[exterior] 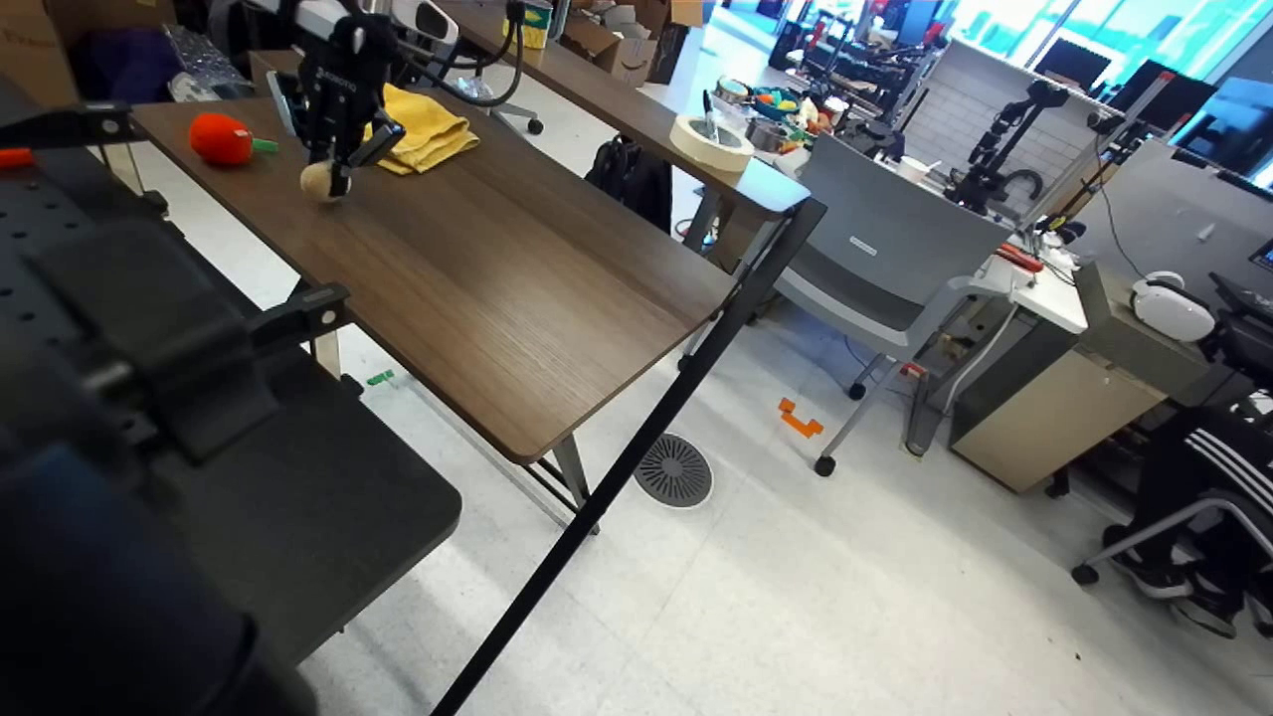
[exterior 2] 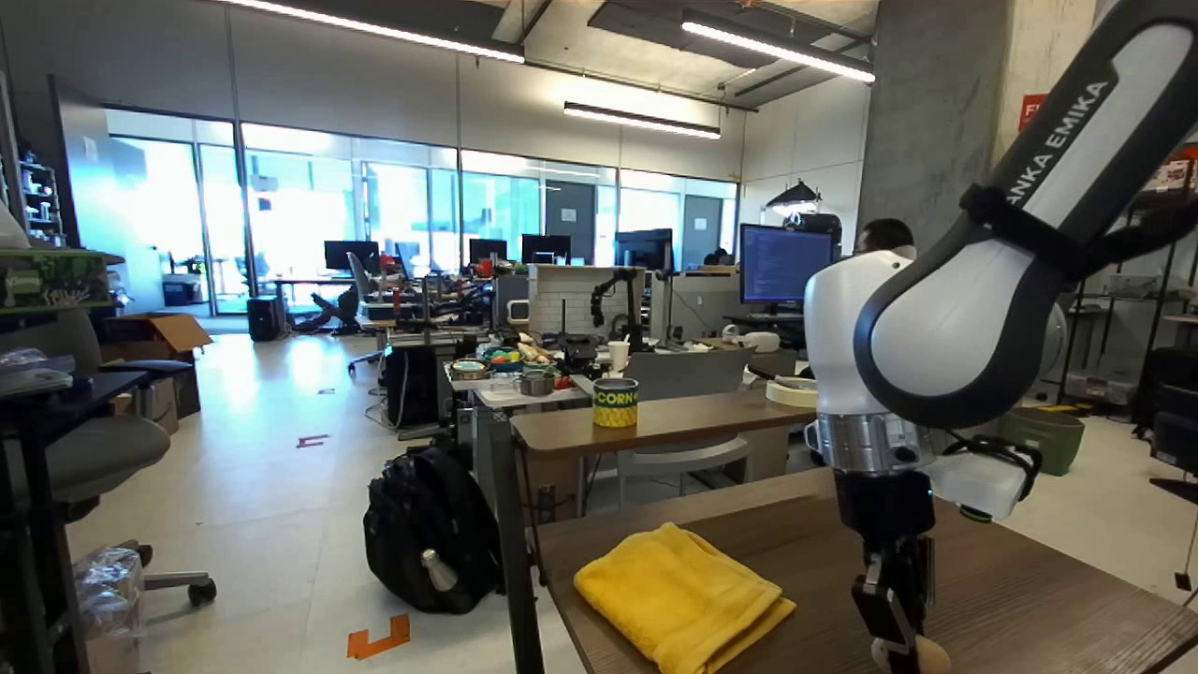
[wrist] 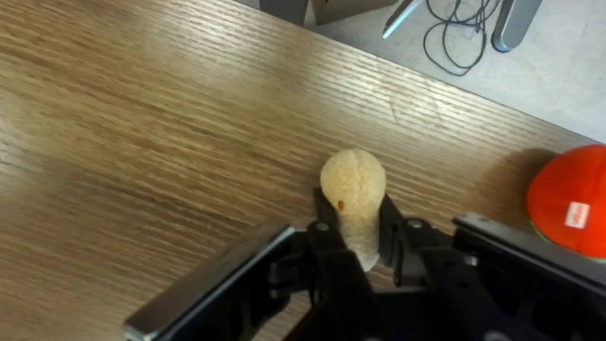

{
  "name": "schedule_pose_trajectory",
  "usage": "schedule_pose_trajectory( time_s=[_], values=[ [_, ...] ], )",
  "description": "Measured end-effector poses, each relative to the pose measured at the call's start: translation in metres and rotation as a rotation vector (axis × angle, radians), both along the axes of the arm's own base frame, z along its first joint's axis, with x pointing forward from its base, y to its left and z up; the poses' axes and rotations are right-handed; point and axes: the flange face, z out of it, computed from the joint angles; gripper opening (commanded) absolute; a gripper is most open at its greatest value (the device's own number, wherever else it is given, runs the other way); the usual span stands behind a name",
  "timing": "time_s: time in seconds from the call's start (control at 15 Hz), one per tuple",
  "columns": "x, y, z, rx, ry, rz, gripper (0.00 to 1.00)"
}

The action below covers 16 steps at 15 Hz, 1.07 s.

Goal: Move the two plush toys to the left and use the towel to the wipe the table

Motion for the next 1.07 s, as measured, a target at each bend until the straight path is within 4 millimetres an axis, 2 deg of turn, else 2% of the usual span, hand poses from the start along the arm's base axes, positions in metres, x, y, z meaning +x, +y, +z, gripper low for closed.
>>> schedule_pose_trajectory(
  time_s=[0.2,0.4,0.6,0.93,1.07],
  values=[
    [-0.006,0.001,-0.004,-0.036,0.021,0.056,0.76],
    [-0.009,0.011,0.003,-0.051,0.012,0.113,0.99],
    [-0.013,0.029,0.031,-0.049,-0.026,0.166,1.00],
    [-0.002,0.059,0.114,-0.014,-0.170,0.217,1.00],
    [-0.002,0.060,0.125,-0.011,-0.187,0.220,1.00]
  ],
)
